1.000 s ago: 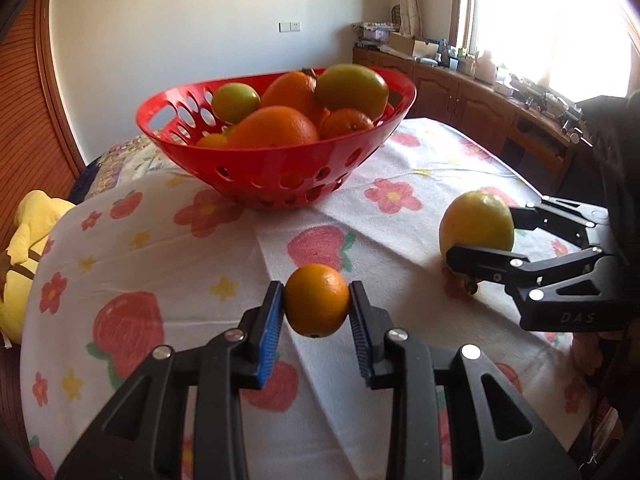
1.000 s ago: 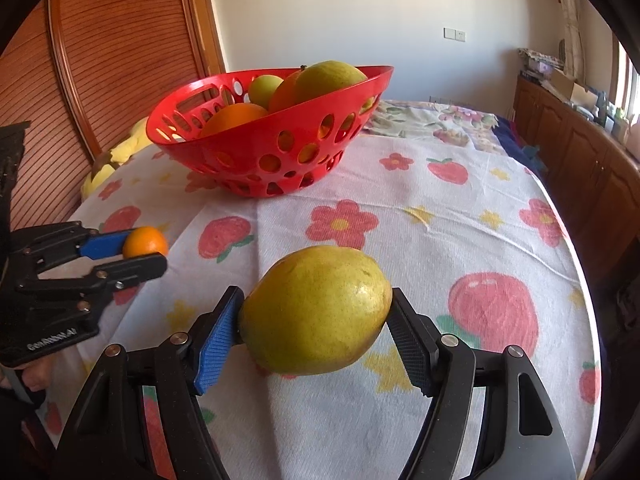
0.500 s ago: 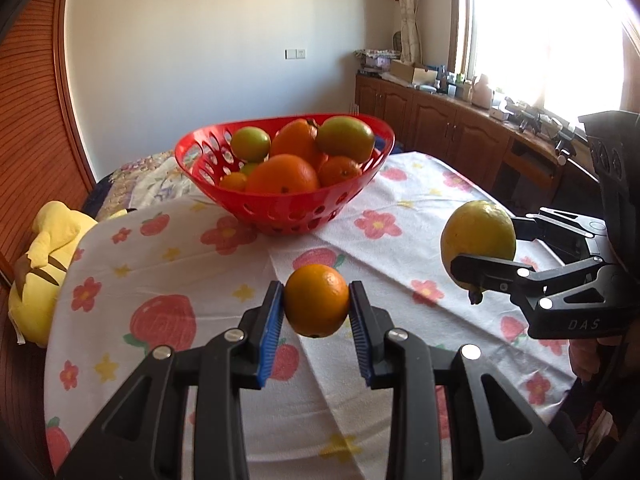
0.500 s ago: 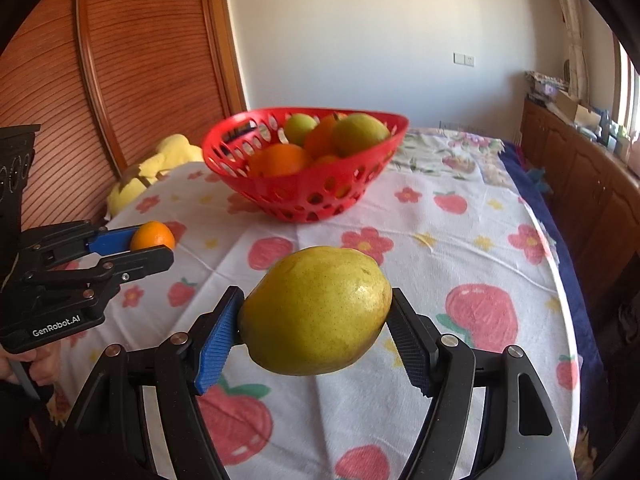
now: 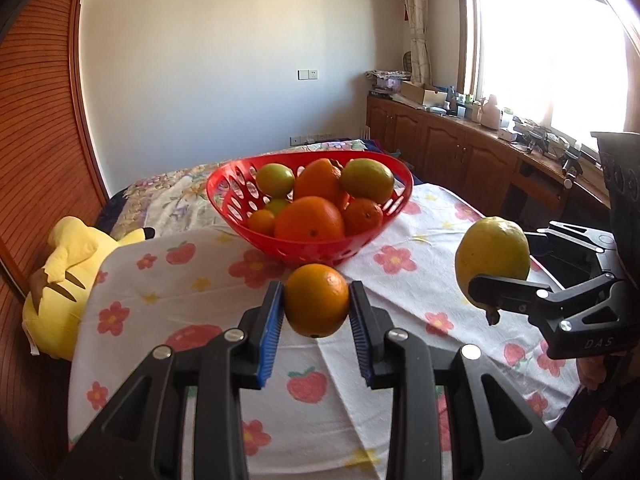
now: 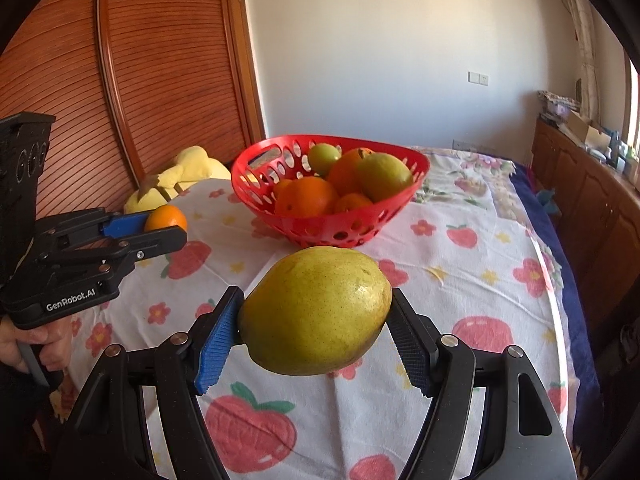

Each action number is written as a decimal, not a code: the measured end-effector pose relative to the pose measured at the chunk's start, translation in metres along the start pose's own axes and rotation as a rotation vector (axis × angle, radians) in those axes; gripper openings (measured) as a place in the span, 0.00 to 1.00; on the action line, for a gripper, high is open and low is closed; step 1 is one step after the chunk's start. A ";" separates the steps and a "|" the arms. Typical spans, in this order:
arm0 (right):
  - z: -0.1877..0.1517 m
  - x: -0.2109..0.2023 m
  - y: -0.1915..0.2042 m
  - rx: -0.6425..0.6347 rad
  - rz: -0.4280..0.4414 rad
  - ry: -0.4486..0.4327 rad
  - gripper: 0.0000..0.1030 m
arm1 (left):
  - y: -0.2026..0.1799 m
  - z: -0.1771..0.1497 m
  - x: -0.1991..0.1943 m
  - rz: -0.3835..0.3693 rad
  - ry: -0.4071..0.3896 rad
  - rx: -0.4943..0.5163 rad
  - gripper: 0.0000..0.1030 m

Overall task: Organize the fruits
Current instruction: 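Lift and carry the tangerine and pear over the red basket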

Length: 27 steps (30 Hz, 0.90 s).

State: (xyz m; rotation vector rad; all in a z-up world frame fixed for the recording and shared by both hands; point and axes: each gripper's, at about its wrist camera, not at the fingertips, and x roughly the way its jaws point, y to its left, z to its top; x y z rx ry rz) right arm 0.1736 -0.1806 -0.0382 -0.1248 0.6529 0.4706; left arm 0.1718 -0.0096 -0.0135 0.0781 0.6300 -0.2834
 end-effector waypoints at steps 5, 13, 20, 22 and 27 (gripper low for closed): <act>0.012 0.004 0.003 -0.027 0.012 -0.001 0.72 | 0.008 0.015 0.008 0.010 -0.009 0.007 0.30; 0.044 0.022 0.002 -0.055 0.043 -0.017 0.72 | 0.024 0.048 0.039 0.015 -0.016 0.002 0.30; 0.080 0.047 -0.005 -0.073 0.059 -0.036 0.72 | 0.044 0.075 0.079 0.020 -0.002 -0.022 0.30; 0.089 0.056 -0.008 -0.077 0.063 -0.038 0.72 | 0.046 0.080 0.092 0.027 0.007 -0.016 0.30; 0.103 0.076 -0.013 -0.088 0.066 -0.027 0.72 | 0.053 0.085 0.116 0.027 0.032 -0.018 0.30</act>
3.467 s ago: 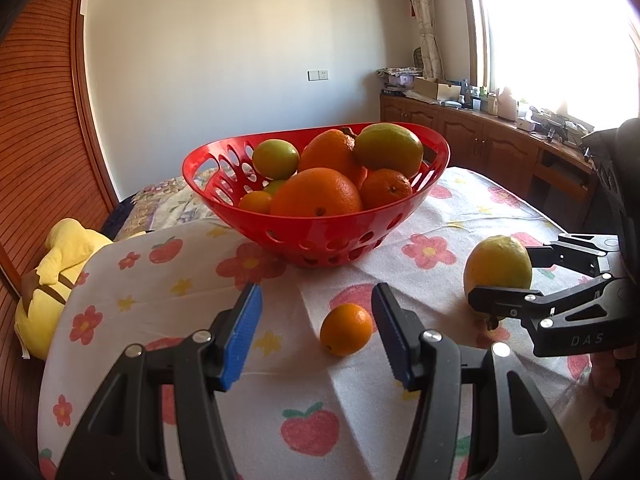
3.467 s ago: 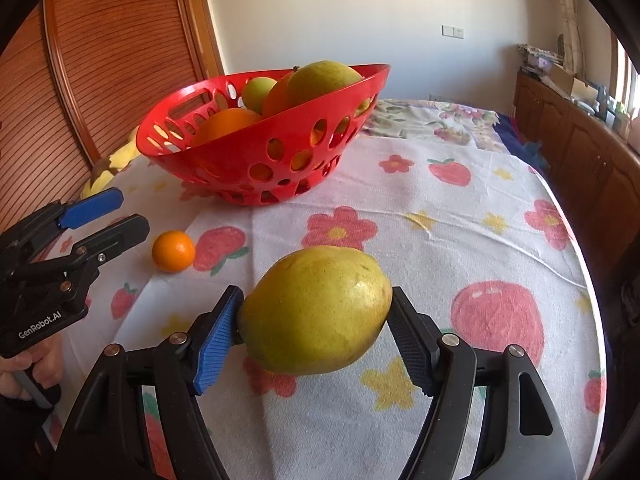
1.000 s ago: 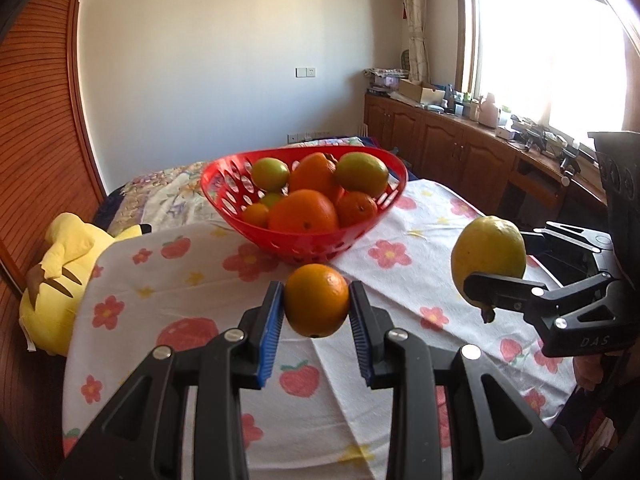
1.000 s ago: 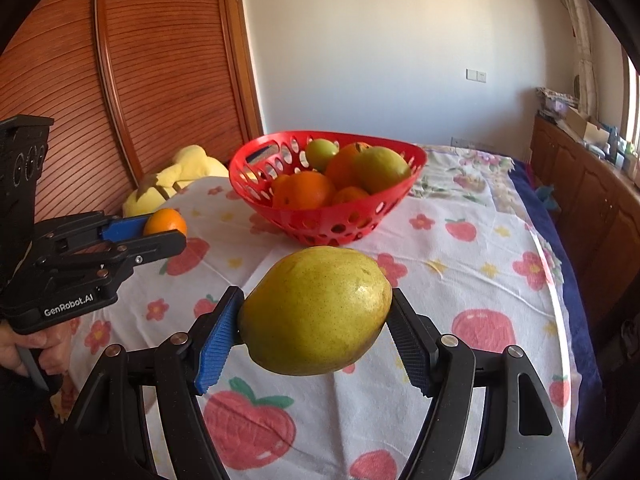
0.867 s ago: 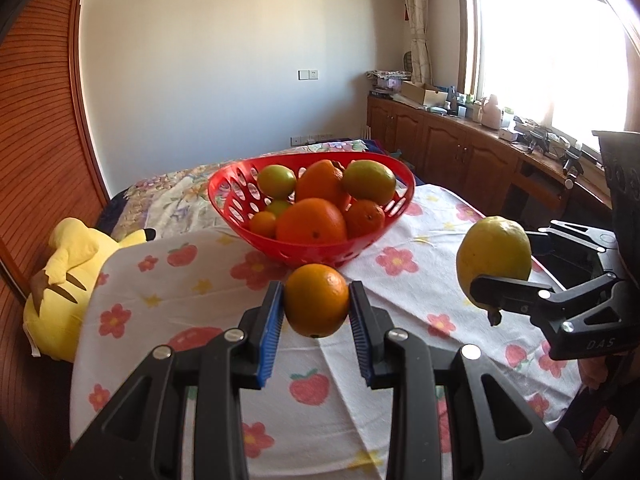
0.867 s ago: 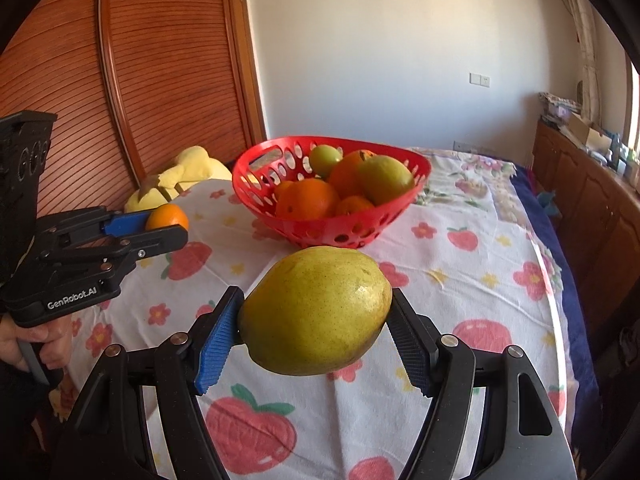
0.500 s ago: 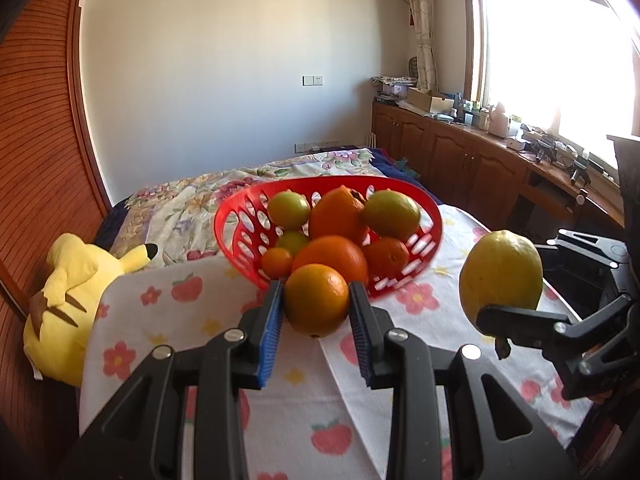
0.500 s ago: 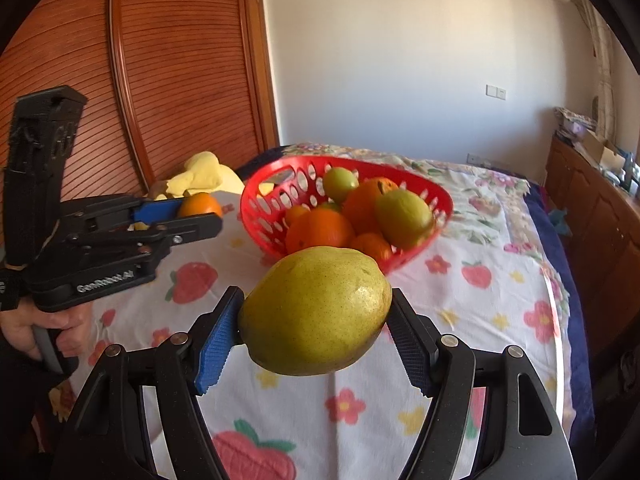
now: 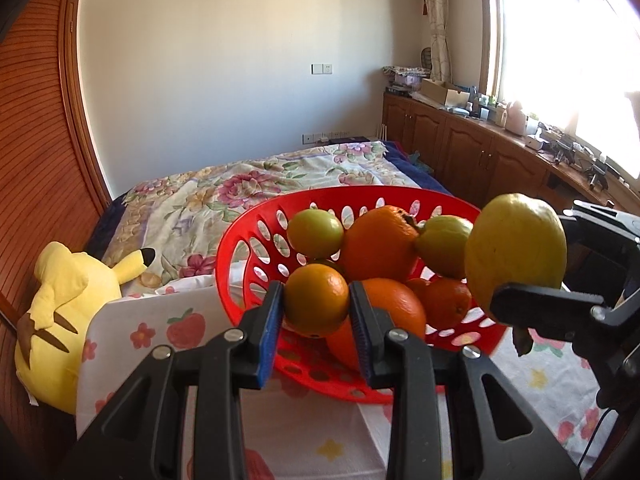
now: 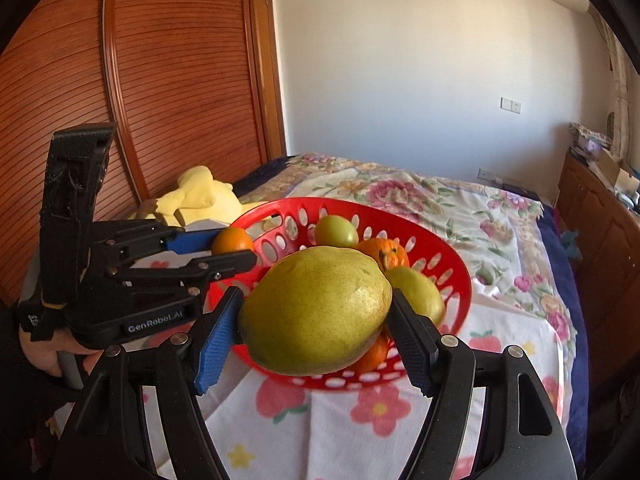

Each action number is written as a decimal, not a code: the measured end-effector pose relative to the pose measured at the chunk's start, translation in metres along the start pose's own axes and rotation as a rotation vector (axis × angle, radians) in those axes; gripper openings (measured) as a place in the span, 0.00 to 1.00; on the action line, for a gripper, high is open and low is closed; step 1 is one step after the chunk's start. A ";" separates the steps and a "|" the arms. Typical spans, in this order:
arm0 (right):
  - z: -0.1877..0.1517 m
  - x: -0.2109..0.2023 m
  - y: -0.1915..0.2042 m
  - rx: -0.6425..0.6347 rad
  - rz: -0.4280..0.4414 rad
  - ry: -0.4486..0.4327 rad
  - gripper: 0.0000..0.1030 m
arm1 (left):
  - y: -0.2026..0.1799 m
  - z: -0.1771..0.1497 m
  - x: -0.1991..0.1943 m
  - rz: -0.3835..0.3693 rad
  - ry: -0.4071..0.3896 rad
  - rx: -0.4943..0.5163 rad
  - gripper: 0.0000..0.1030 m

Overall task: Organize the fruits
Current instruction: 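Lift and carry the tangerine and pear over the red basket, then lower both fruits into the basket and open both tools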

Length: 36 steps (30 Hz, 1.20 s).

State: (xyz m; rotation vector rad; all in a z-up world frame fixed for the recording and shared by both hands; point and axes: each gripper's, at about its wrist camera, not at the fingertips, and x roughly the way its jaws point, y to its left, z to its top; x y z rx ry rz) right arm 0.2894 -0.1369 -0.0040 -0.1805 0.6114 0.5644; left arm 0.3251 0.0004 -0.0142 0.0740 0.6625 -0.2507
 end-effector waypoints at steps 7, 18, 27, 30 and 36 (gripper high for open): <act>0.006 0.026 -0.006 -0.006 0.012 0.018 0.72 | 0.005 0.000 0.018 -0.008 0.011 -0.003 0.31; 0.014 0.057 -0.009 -0.005 0.025 0.048 0.72 | 0.030 0.005 0.003 0.003 -0.040 -0.052 0.39; 0.026 0.085 0.002 -0.018 0.031 0.087 0.72 | 0.060 -0.001 -0.010 0.044 -0.061 -0.089 0.41; 0.027 0.093 0.007 -0.024 0.025 0.107 0.72 | 0.064 -0.005 -0.011 0.051 -0.059 -0.092 0.42; 0.029 0.103 0.016 -0.047 0.004 0.129 0.72 | 0.065 -0.013 -0.016 0.059 -0.055 -0.093 0.42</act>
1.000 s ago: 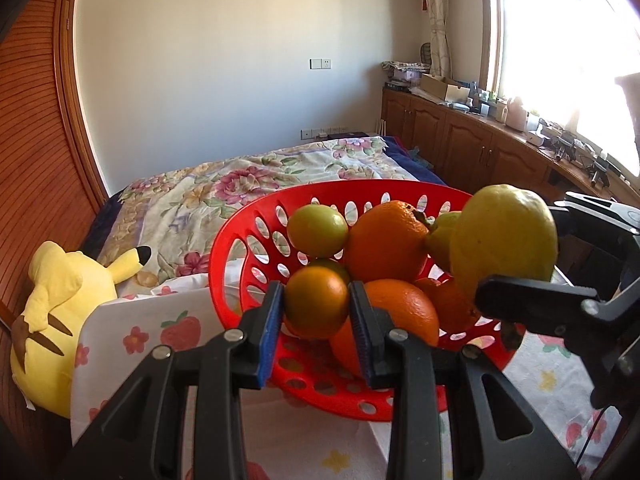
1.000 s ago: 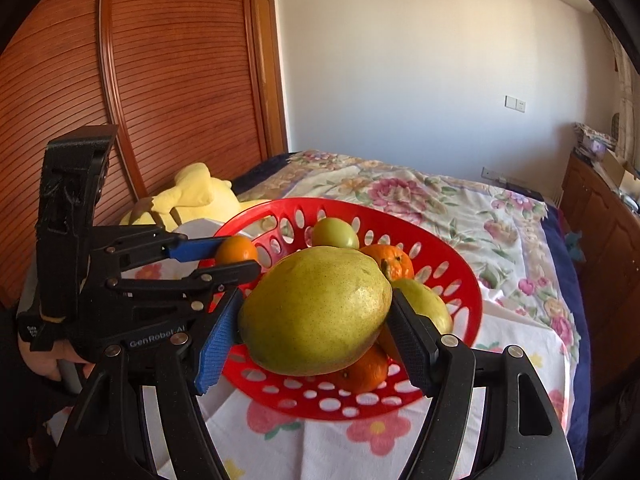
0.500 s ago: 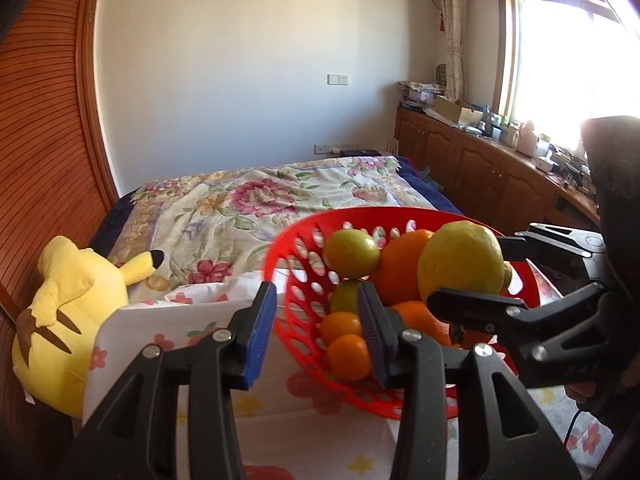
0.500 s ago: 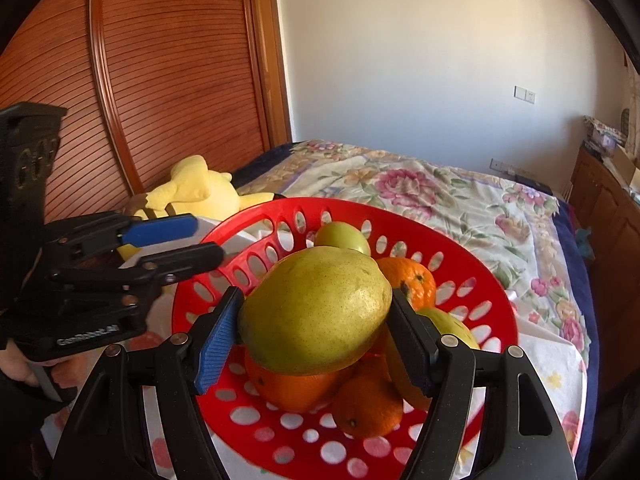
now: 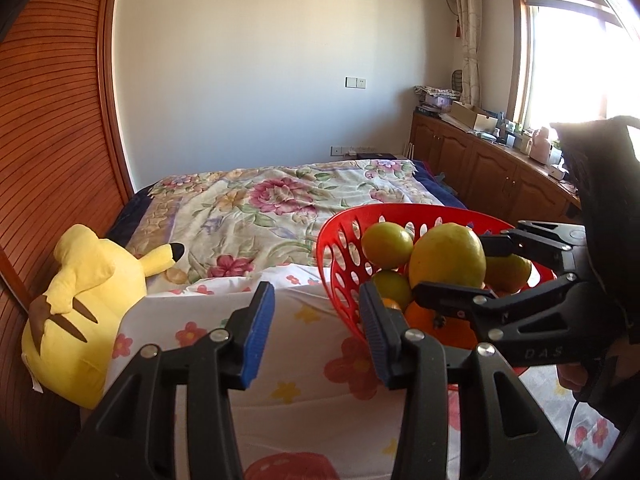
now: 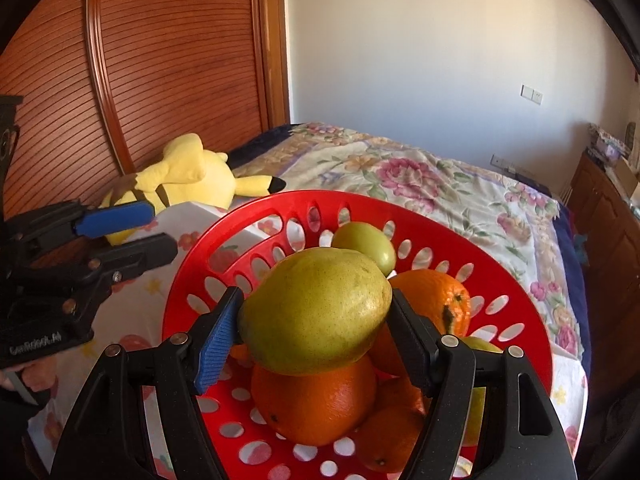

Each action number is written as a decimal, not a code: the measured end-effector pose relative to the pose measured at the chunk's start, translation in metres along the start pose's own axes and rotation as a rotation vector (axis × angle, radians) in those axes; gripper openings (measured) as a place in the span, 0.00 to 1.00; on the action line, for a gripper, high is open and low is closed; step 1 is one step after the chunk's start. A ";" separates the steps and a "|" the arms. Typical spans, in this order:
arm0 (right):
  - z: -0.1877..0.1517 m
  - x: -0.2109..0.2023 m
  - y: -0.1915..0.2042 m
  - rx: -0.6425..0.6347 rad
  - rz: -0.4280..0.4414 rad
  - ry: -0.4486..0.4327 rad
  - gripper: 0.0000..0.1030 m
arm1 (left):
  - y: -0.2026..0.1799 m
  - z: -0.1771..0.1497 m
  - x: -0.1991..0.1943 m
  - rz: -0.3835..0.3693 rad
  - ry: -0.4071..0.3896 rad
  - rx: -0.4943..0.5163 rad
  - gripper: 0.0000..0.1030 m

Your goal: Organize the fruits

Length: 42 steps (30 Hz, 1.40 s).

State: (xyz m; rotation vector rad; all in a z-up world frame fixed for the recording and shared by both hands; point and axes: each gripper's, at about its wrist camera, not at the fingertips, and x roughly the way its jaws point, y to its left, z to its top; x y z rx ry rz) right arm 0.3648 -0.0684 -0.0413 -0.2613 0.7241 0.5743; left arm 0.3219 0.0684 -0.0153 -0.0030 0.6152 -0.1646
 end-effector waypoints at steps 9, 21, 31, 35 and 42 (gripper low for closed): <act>0.002 0.006 -0.001 0.016 -0.003 0.009 0.73 | 0.003 -0.006 -0.004 0.006 0.003 0.002 0.42; 0.007 -0.005 0.000 0.036 0.001 -0.041 0.76 | -0.001 -0.011 -0.009 0.009 0.012 0.012 0.43; -0.006 -0.033 0.005 0.037 -0.046 -0.090 0.76 | -0.012 -0.014 -0.021 0.001 0.001 0.015 0.44; -0.021 -0.055 0.004 0.078 -0.059 -0.124 0.77 | -0.021 -0.019 -0.033 0.000 -0.004 0.023 0.47; -0.053 -0.090 0.000 0.134 -0.086 -0.154 0.77 | -0.043 -0.033 -0.054 0.003 -0.010 0.050 0.49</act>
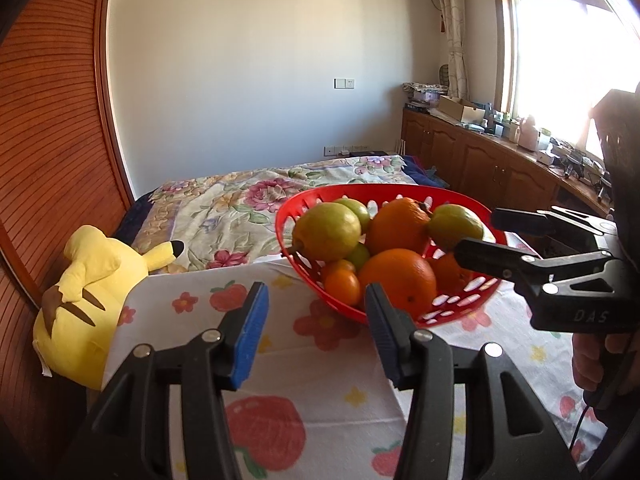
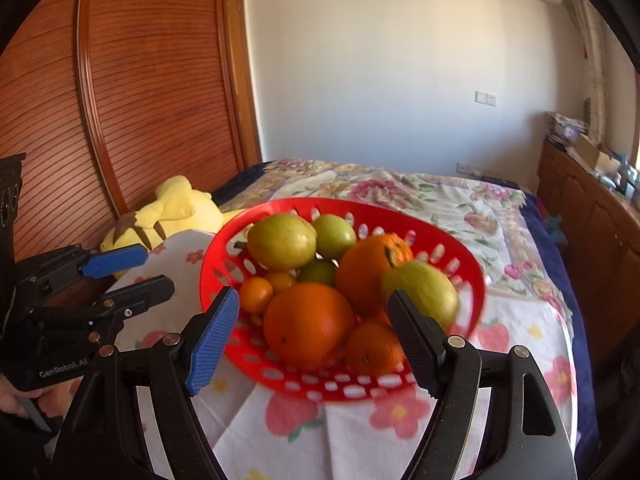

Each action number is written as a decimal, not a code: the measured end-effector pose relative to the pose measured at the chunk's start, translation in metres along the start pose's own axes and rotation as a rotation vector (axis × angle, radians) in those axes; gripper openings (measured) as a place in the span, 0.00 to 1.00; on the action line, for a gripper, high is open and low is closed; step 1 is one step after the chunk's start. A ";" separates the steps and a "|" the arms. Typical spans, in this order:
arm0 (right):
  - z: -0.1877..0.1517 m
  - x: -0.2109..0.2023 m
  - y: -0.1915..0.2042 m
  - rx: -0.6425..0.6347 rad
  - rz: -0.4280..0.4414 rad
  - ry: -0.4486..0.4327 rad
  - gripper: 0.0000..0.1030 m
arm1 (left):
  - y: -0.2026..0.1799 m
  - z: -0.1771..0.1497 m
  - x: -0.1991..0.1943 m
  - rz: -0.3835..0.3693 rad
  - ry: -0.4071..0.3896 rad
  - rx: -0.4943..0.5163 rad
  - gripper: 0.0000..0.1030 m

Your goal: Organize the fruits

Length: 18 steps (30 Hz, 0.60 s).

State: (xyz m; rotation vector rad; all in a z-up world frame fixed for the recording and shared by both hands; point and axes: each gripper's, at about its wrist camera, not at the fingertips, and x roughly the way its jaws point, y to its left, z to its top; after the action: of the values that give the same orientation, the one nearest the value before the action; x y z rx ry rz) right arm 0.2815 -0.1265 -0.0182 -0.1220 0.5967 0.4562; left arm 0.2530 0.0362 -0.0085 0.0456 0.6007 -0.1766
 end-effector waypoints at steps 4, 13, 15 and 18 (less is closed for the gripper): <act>-0.012 -0.018 -0.005 0.024 -0.018 -0.007 0.77 | -0.012 -0.004 -0.014 -0.008 -0.006 0.016 0.49; -0.027 -0.059 -0.009 0.058 -0.050 -0.047 0.79 | -0.035 -0.011 -0.044 -0.004 -0.022 0.044 0.54; -0.029 -0.067 -0.009 0.061 -0.056 -0.058 0.80 | -0.037 -0.012 -0.050 -0.005 -0.026 0.050 0.54; -0.033 -0.080 -0.009 0.062 -0.065 -0.074 0.80 | -0.043 -0.014 -0.059 -0.002 -0.036 0.062 0.58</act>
State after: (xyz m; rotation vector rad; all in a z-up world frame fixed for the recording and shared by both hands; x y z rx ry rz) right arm 0.2100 -0.1722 -0.0005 -0.0646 0.5318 0.3770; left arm 0.1893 0.0042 0.0140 0.1013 0.5591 -0.1971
